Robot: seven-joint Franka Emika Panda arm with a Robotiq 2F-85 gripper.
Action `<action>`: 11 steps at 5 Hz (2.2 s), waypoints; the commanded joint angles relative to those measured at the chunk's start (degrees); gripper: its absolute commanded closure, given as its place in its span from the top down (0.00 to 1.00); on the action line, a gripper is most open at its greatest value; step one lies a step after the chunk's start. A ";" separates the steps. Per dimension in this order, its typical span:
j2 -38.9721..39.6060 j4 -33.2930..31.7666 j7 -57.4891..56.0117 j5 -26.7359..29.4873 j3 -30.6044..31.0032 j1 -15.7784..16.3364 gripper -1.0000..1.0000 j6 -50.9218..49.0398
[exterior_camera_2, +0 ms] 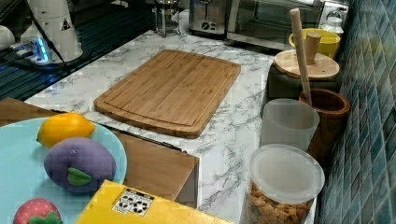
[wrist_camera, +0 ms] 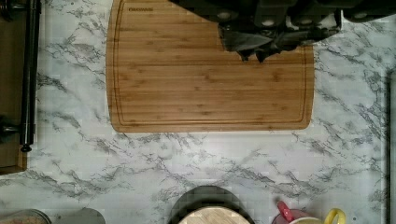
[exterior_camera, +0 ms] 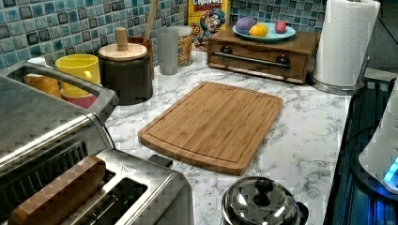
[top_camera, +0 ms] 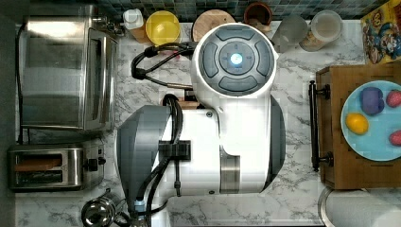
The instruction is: Turn on the toaster.
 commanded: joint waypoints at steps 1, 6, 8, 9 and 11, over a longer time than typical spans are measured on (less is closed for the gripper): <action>-1.91 -15.67 -14.41 -9.94 2.34 1.96 0.00 20.13; -0.82 -17.52 -11.83 -10.61 5.21 2.31 0.00 18.79; -3.01 -22.17 -5.61 -8.89 7.72 4.53 0.00 16.90; -4.50 -24.55 -4.43 -7.21 9.45 5.67 0.00 17.71; -6.16 -26.54 0.42 -4.51 13.60 7.69 0.00 14.47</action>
